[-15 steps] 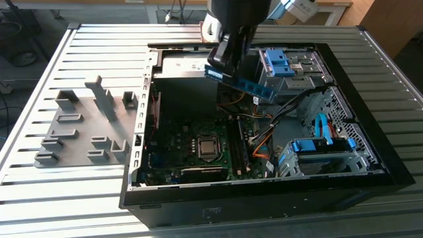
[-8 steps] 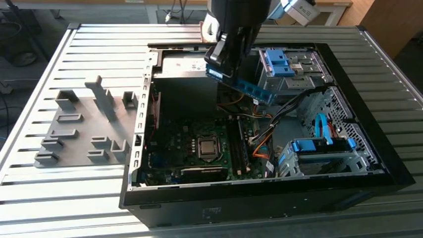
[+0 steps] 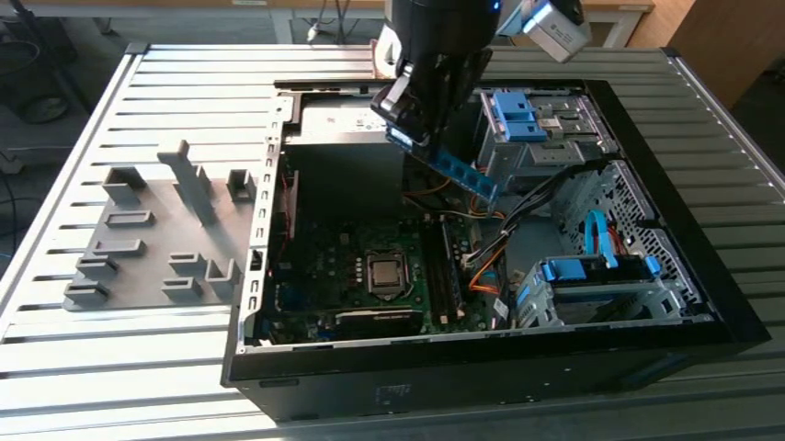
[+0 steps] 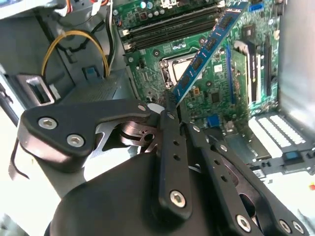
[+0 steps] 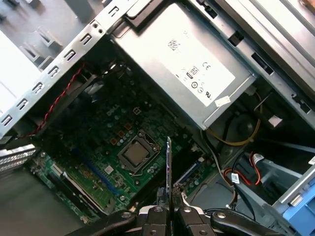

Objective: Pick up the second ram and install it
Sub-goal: 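Insert the second ram into the second slot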

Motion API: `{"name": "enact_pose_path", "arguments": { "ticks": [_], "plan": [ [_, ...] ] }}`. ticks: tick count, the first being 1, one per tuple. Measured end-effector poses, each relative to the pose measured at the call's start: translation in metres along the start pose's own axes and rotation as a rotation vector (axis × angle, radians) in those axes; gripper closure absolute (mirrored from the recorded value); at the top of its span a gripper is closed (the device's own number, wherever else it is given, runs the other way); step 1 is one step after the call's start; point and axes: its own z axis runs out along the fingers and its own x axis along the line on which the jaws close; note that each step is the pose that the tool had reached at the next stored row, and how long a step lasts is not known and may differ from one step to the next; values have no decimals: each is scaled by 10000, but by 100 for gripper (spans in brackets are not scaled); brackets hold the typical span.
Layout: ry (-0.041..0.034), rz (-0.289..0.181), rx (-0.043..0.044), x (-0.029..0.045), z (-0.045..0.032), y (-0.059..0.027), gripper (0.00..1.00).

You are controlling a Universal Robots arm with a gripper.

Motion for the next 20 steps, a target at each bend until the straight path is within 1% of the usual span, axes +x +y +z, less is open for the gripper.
{"name": "enact_pose_path", "arguments": {
  "ticks": [9,17,20],
  "plan": [
    [6,868,-1,-1,41,4,86],
    [14,1673,-1,-2,59,5,86],
    [18,2081,0,-2,69,5,86]
  ]
}}
